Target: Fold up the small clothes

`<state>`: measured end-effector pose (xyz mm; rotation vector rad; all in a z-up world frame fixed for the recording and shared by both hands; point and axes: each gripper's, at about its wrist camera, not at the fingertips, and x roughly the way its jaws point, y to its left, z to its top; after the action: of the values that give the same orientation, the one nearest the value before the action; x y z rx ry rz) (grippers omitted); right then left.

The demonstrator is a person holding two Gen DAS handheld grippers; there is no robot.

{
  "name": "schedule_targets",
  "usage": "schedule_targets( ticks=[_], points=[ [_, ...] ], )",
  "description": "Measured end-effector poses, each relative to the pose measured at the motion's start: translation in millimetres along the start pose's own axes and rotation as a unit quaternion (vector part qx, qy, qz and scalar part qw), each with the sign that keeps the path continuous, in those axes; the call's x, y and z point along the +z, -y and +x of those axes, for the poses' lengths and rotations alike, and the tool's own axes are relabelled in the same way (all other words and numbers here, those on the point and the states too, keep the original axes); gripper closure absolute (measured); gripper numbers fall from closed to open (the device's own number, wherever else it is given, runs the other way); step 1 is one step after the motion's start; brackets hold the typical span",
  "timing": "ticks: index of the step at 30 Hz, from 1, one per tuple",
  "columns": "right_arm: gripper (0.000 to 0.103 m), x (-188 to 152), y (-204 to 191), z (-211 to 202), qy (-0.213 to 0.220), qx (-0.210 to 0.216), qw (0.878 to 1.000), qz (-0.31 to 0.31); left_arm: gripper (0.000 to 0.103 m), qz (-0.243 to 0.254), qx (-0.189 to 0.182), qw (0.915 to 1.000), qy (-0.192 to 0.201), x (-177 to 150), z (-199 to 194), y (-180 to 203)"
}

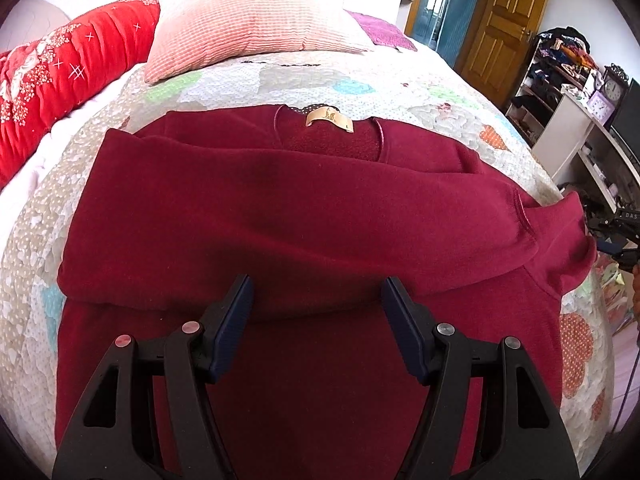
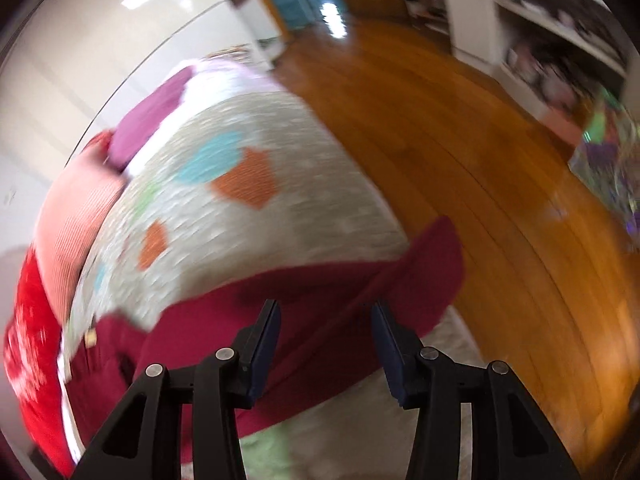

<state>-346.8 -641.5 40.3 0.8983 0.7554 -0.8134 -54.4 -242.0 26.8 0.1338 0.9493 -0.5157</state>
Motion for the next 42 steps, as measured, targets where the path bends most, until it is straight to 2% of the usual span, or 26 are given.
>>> schedule_targets(
  ticks=[6,10,13,17,19,20,21,22,27,29,34,37,40,42],
  points=[
    [0.058,13,45,23,-0.024,0.021,0.995,0.09,0.036,-0.002,-0.002,1.0,0.001,2,0,0],
    [0.057,15,72,36,-0.031,0.072,0.983,0.168,0.036,-0.003,-0.005,1.0,0.003,2,-3,-1],
    [0.057,21,85,49,-0.049,0.096,0.974,0.199,0.036,-0.001,-0.004,1.0,0.001,2,-3,-1],
    [0.058,23,93,64,-0.083,0.093,0.973,0.194,0.036,-0.003,-0.002,1.0,0.0,3,-3,0],
    [0.072,23,93,62,-0.078,0.098,0.977,0.172,0.036,-0.003,-0.001,1.0,0.0,3,-3,0],
    [0.076,22,92,59,-0.073,0.1,0.98,0.158,0.036,-0.003,-0.001,1.0,0.0,3,-3,0],
    [0.089,21,90,54,-0.068,0.106,0.981,0.146,0.037,-0.003,0.0,1.0,0.0,4,-3,0],
    [0.093,20,91,49,-0.063,0.11,0.982,0.137,0.036,-0.004,-0.001,1.0,-0.001,4,-3,0],
    [0.097,17,84,6,0.001,0.137,0.985,0.101,0.037,-0.014,-0.012,0.9998,0.004,6,-13,-4],
    [0.097,16,71,-18,0.028,0.167,0.982,0.083,0.037,-0.021,-0.014,0.9996,0.011,8,-18,-7],
    [0.097,7,-7,-74,0.059,0.257,0.964,-0.021,0.037,-0.06,-0.035,0.997,0.033,17,-36,-24],
    [0.097,-14,-65,-90,0.049,0.301,0.948,-0.088,0.037,-0.079,-0.048,0.9948,0.042,20,-45,-33],
    [0.097,-47,-126,-91,0.022,0.352,0.924,-0.148,0.037,-0.1,-0.07,0.9913,0.05,20,-49,-45],
    [0.097,-81,-165,-79,-0.009,0.377,0.907,-0.188,0.037,-0.114,-0.086,0.9886,0.046,20,-49,-51]
  ],
)
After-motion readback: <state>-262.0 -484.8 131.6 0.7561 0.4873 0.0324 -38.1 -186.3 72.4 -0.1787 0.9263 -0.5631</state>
